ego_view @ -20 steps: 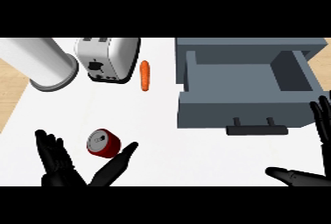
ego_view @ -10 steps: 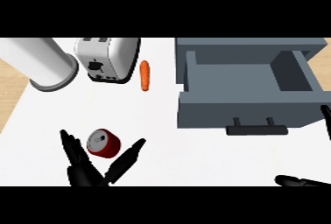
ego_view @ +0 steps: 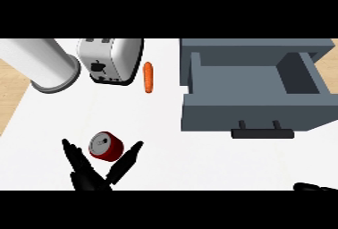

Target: Pick up the can, place it into the drawer and close the drawer

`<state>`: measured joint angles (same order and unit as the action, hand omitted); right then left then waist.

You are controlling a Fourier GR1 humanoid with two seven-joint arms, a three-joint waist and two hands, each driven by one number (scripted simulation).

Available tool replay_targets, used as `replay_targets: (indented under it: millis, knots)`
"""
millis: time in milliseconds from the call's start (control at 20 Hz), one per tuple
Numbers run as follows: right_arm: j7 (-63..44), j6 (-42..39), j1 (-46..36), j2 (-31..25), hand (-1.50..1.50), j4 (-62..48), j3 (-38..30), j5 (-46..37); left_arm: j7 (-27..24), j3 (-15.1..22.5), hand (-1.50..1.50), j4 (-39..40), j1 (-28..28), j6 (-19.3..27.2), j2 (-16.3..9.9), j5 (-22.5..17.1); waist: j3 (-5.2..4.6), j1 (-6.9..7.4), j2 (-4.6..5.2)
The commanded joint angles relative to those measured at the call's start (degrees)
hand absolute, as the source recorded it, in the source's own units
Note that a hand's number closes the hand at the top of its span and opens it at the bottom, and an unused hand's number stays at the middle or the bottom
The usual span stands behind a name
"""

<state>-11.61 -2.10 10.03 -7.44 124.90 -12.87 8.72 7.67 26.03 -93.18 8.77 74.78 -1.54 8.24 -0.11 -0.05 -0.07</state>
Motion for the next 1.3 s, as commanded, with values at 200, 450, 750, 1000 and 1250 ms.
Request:
replay_targets:
  millis: [200, 450, 750, 1000, 1250]
  knots:
    - [-3.8, 1.9, -3.0, 0.8, -1.50, 2.3, 1.8, -2.6, -20.8, -4.0, -1.50, 6.1, 1.1, -3.3, 1.5, -20.8, -0.03, 0.34, 0.00]
    - [-1.0, -0.4, 1.1, 1.4, -1.50, 2.6, -0.4, -0.8, -34.0, -12.6, -1.50, 14.0, -2.1, -11.3, 1.5, -34.9, -0.05, 0.10, 0.02]
    - [-2.2, -1.8, 0.2, 0.3, -1.50, 0.9, -1.2, -1.1, -50.3, -14.2, -1.50, 24.2, -0.5, -19.1, 1.5, -48.9, 0.01, 0.08, 0.07]
    - [0.8, -2.4, -1.2, 1.7, -1.50, -1.6, -1.6, -1.2, -53.9, -17.0, -1.50, 33.3, -7.9, -22.2, 1.5, -51.8, 0.09, -0.10, 0.10]
    - [0.7, -4.4, 2.3, 1.8, -1.50, 2.4, -3.1, -0.9, -58.5, -17.7, -1.50, 39.5, -6.9, -29.4, 1.5, -52.8, 0.11, -0.17, 0.05]
